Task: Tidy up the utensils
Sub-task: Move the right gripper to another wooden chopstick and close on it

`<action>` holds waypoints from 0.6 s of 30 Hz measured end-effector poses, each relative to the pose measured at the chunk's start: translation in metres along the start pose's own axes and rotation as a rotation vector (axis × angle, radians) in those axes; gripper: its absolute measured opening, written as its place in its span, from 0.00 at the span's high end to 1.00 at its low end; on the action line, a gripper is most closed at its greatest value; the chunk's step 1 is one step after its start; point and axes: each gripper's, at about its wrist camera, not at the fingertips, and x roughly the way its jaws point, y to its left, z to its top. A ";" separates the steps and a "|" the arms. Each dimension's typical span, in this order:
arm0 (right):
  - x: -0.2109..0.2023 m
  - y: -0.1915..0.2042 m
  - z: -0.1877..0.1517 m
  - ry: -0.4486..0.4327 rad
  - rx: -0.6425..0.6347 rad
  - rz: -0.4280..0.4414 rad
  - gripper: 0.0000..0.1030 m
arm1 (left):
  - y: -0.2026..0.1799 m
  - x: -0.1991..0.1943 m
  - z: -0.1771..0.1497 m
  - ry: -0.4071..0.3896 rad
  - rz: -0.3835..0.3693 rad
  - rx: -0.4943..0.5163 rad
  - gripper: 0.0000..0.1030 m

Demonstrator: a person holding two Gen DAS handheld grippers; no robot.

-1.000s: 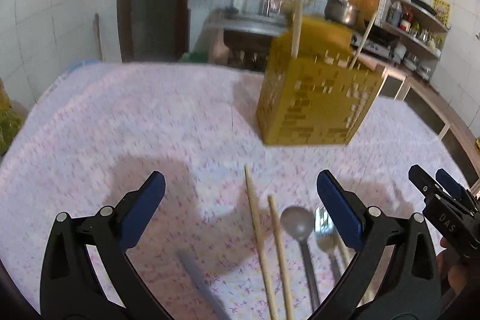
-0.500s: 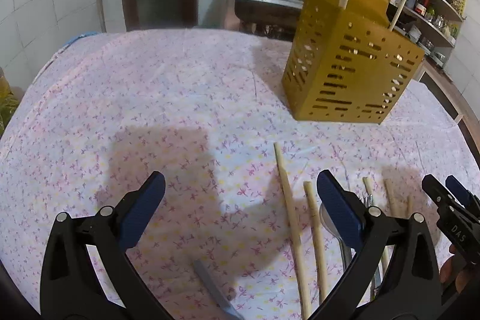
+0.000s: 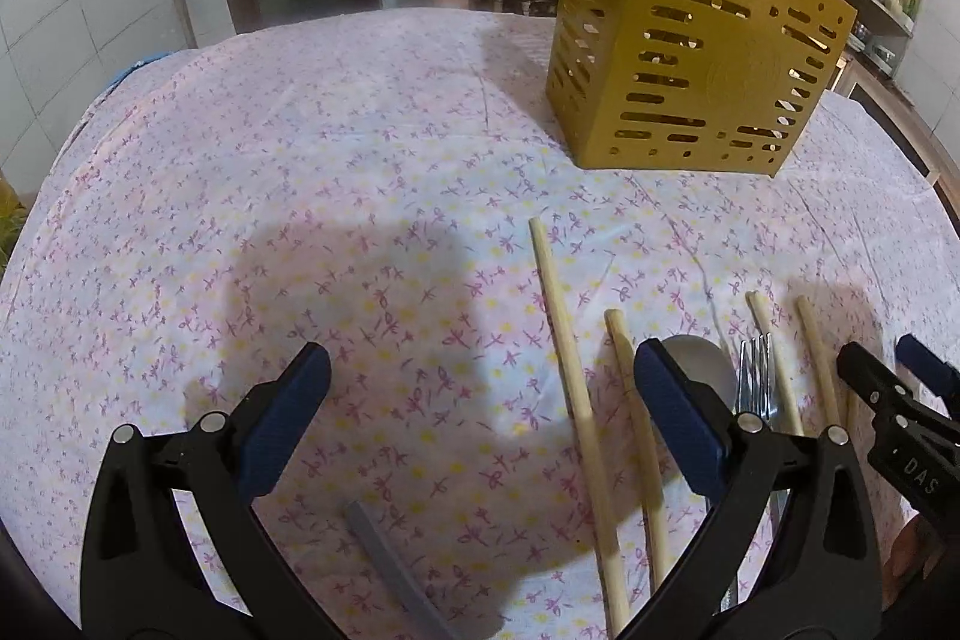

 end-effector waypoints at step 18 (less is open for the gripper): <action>-0.014 0.015 -0.013 -0.005 -0.051 -0.011 0.40 | -0.003 -0.009 -0.010 -0.013 0.014 0.002 0.09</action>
